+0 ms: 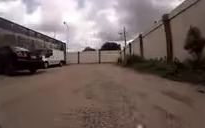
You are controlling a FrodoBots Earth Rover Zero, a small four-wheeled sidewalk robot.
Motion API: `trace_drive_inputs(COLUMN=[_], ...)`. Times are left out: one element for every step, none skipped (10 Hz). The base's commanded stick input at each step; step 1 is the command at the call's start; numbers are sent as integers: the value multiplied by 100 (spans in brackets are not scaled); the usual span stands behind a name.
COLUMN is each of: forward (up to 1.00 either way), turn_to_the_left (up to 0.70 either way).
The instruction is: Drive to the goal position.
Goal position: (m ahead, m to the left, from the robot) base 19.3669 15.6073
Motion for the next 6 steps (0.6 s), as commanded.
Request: trace_drive_inputs(forward=[50, 50, 50, 50, 50, 50], turn_to_the_left=[0, 0, 0, 0, 0, 0])
